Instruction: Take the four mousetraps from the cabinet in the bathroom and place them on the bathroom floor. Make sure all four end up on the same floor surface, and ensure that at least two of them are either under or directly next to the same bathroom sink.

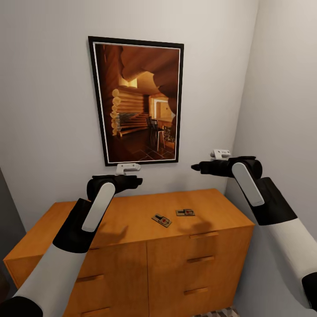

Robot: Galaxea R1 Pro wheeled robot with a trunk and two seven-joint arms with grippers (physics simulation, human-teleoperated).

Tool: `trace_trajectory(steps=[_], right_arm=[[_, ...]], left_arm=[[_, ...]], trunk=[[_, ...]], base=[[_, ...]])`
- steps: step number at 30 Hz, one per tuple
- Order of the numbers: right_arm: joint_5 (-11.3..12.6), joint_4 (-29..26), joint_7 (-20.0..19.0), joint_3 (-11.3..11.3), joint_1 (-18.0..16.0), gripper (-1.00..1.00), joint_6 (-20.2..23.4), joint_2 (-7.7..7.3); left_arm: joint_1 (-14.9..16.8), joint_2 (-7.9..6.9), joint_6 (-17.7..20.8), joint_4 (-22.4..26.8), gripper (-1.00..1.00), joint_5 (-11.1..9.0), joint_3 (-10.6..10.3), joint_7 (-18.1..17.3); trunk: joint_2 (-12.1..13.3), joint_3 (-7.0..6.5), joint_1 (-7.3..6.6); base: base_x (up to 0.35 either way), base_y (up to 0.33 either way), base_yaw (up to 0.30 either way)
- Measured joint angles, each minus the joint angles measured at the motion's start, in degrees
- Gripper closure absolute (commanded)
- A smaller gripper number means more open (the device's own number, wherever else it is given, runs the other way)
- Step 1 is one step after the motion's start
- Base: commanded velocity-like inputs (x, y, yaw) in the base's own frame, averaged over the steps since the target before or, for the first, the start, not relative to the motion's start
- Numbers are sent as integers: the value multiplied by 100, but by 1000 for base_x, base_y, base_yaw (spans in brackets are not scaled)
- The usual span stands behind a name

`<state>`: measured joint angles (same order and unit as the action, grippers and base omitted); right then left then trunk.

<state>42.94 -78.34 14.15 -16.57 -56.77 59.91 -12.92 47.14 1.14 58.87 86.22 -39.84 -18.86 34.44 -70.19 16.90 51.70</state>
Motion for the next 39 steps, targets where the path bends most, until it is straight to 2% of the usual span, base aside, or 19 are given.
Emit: trace_trajectory(steps=[10,17,24,31,32,39], right_arm=[[-1,18,206,-68,33,-100,0,-160],[6,20,458,-186,50,-100,0,-190],[7,39,553,-304,186,-100,0,-195],[12,62,584,-713,294,-100,-1,-196],[6,63,584,-715,294,-100,1,-196],[39,69,580,-1250,318,-100,0,-175]], left_arm=[[0,0,-2,-53,-100,-9,0,-5],[0,0,-2,-99,-100,-11,0,-6],[0,0,-3,-147,-100,-11,0,-8],[0,0,-5,-215,-100,-11,0,-10],[0,0,-5,-215,-100,-11,0,-10],[0,-11,-4,-231,-100,0,0,-7]], trunk=[[0,0,0],[0,0,0],[0,0,0],[0,0,0],[0,0,0],[0,0,0]], base=[[0,0,0],[0,0,0],[0,0,0],[0,0,0],[0,0,0],[0,0,0]])
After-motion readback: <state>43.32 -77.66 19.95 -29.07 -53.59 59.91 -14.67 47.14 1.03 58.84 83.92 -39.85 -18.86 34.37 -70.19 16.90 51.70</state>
